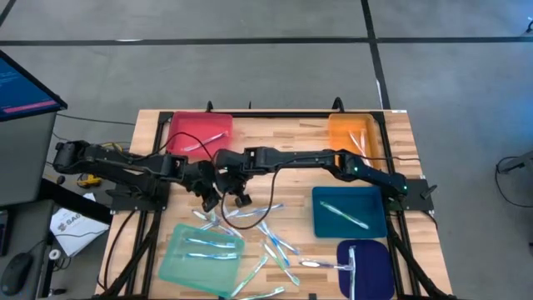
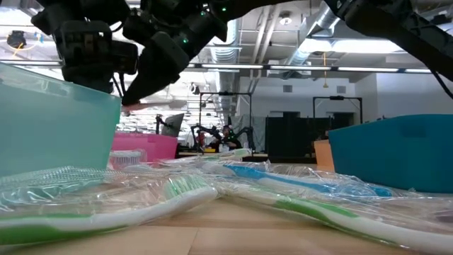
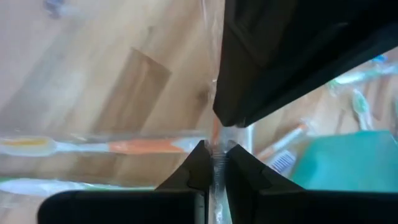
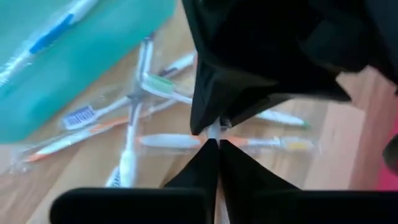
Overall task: Pick & Place Toothbrushes
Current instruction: Put the orange toothbrush into the orange bin
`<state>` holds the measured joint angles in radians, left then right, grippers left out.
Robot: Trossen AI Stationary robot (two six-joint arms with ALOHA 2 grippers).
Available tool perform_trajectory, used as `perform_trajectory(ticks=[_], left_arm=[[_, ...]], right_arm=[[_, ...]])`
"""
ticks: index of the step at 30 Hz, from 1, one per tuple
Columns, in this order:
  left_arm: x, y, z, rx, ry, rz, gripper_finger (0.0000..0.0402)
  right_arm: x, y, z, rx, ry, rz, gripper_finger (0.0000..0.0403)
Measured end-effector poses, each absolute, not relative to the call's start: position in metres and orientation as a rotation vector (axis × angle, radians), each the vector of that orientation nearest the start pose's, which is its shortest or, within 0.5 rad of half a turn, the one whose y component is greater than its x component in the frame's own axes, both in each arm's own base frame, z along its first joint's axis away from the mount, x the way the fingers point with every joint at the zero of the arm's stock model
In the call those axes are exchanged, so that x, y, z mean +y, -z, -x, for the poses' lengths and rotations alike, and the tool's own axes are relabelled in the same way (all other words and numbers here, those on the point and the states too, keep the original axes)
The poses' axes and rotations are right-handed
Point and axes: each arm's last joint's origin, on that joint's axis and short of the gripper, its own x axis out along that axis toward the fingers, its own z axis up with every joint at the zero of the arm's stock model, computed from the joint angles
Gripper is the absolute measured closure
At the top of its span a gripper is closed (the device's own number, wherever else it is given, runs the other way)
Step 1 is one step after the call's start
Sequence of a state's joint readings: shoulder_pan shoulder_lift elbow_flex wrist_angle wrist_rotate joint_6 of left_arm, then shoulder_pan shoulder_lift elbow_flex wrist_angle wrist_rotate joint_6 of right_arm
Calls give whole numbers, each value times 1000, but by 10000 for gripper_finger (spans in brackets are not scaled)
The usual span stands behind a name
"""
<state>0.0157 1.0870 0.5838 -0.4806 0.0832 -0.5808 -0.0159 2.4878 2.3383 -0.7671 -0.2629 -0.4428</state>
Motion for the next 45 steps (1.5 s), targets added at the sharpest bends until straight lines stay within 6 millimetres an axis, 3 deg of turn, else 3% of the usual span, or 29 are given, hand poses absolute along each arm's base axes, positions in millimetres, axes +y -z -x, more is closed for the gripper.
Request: perform_trajectory(ticks=[9,22,26,35,45], left_arm=[[1,-191,-194,974,-246,571,384],[0,-190,-193,993,-229,578,384],[0,-190,-193,994,-229,578,384],[-2,-190,-194,996,-198,581,384],[-2,-191,-195,984,-193,581,384]], right_arm=[[-10,-204,-533,928,-402,252,334],[-6,-201,-531,954,-435,232,192],[-6,-201,-531,951,-424,220,169],[-11,-202,-532,945,-407,221,209],[-11,-201,-532,956,-391,248,328]])
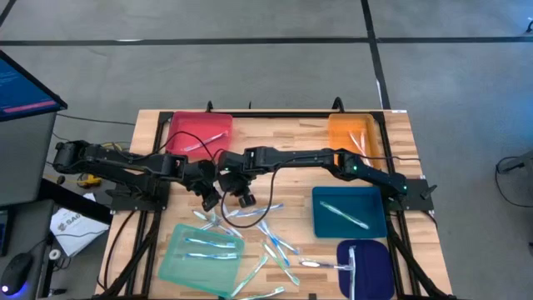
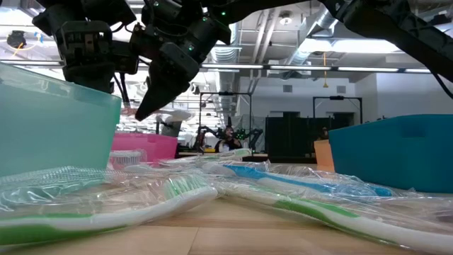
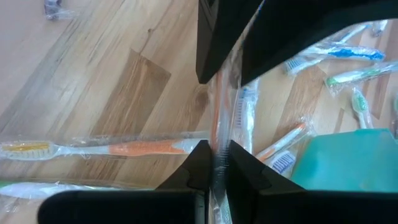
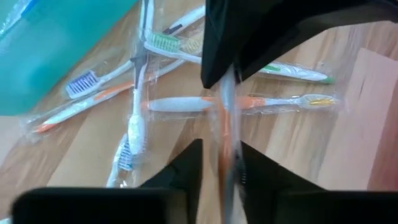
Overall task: Pick & Place Toothbrushes
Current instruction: Put the orange toothbrush into the orange bin
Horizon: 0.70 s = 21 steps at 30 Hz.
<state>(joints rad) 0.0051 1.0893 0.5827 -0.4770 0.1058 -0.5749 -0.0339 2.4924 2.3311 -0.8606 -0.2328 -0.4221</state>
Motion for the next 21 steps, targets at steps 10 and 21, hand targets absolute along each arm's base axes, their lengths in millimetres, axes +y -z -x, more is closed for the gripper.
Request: perform_trajectory(ticks=[10,21], left_arm=[[-2,-192,-197,952,-194,583,363],[1,-205,-198,820,-219,515,232]], right_arm=[[-13,-202,-530,993,-330,253,375],[-13,-199,-530,1009,-309,212,386]])
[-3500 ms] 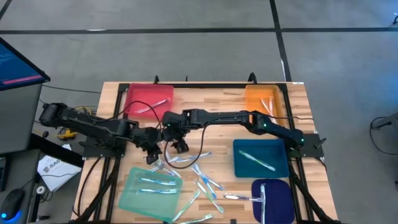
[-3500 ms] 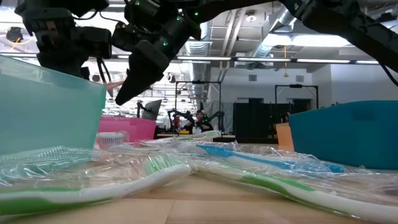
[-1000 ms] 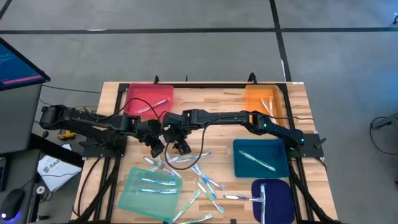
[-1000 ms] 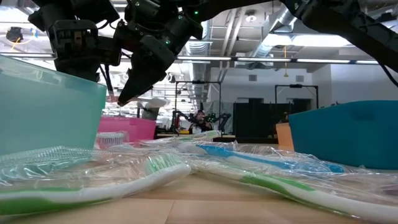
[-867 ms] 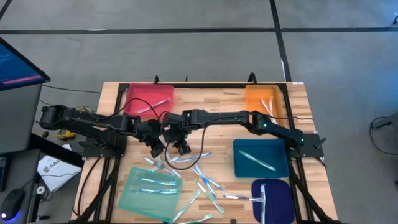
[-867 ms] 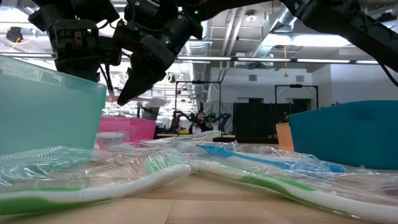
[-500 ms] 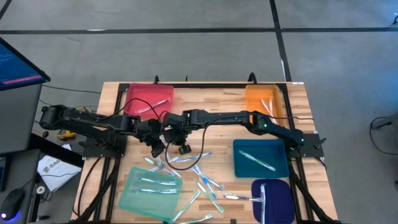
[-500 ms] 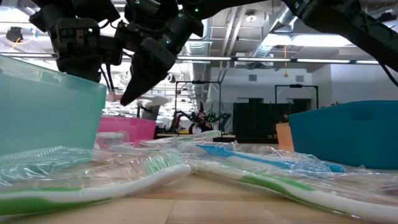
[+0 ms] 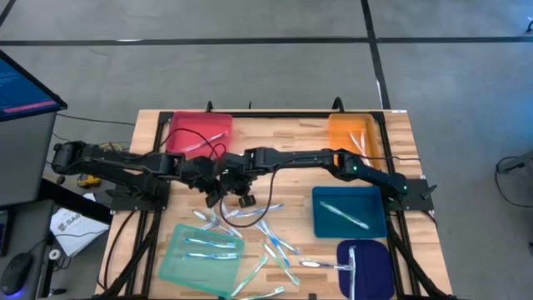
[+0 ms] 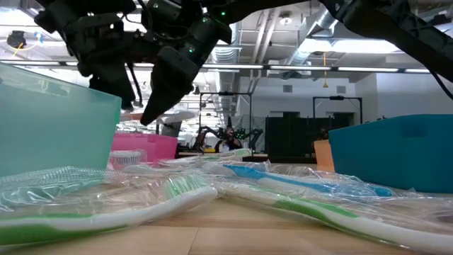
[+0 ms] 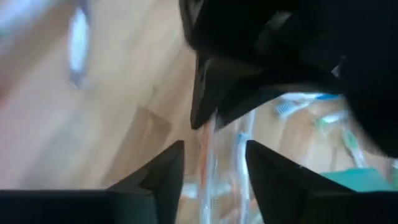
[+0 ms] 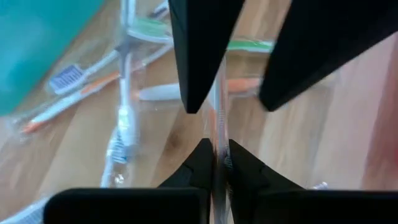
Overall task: Pick & Place Toothbrushes
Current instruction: Put the orange toothbrush into the orange bin
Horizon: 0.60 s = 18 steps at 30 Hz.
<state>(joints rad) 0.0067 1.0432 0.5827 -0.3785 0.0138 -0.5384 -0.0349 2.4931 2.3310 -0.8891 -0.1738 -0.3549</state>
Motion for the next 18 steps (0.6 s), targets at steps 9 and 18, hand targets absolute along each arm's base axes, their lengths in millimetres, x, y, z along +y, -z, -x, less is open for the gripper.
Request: perform_trajectory(ticks=[9,18], left_arm=[[-11,-238,-174,540,-379,298,180],[-28,-256,-155,226,-396,267,177]], right_arm=[[-37,-200,-527,1035,-227,131,386],[-75,-213,-511,1103,-81,-42,386]])
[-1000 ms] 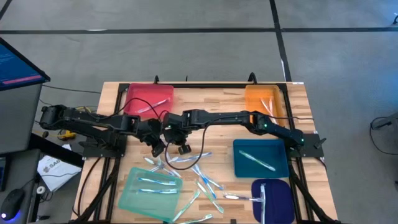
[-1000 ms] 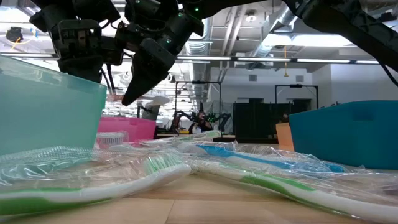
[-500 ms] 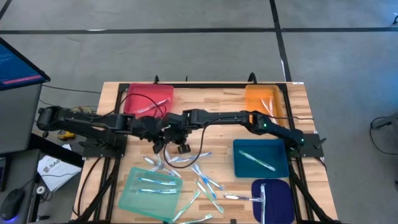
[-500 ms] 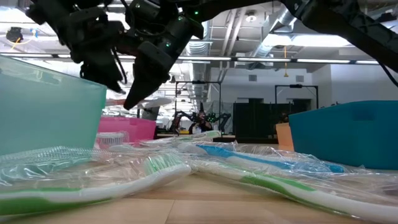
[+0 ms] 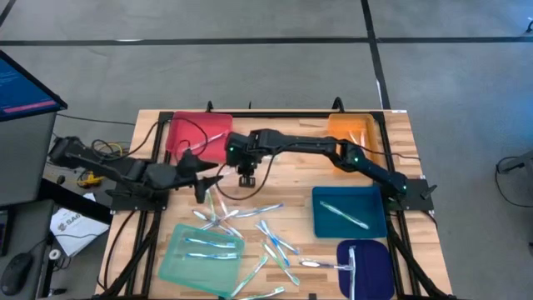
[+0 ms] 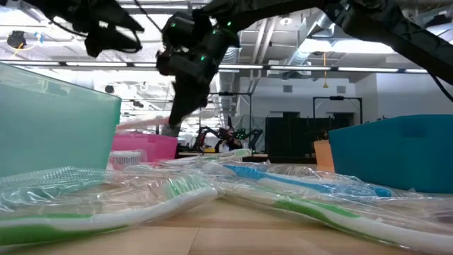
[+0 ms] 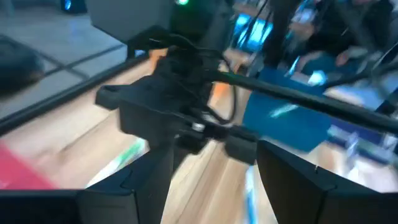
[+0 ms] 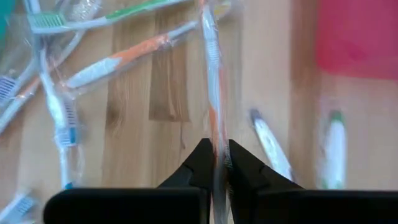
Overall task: Pick & Place Toothbrushes
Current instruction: Put the orange toothbrush into the orange bin
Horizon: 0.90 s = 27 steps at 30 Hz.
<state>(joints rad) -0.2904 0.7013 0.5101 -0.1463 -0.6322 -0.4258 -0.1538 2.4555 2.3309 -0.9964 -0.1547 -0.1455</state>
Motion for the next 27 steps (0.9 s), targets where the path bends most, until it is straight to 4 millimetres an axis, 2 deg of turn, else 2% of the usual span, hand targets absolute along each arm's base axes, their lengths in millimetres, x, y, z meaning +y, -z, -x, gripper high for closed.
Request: perform_trajectory(ticks=[6,14,17,21,24,27], left_arm=[[-33,-256,-154,173,-359,250,179],[-34,-248,-154,180,-358,238,179],[-34,-248,-154,180,-357,238,179],[-36,-249,-154,178,-340,238,179],[-39,-249,-153,178,-324,238,179],[-40,-249,-153,177,-313,238,179]], right_arm=[[-83,-241,-496,1127,33,-63,386],[-50,-277,-474,1186,84,4,386],[-39,-279,-472,1204,83,33,386],[-35,-277,-469,1240,75,34,386],[-31,-263,-468,1275,70,36,386],[-25,-249,-451,1318,72,31,386]])
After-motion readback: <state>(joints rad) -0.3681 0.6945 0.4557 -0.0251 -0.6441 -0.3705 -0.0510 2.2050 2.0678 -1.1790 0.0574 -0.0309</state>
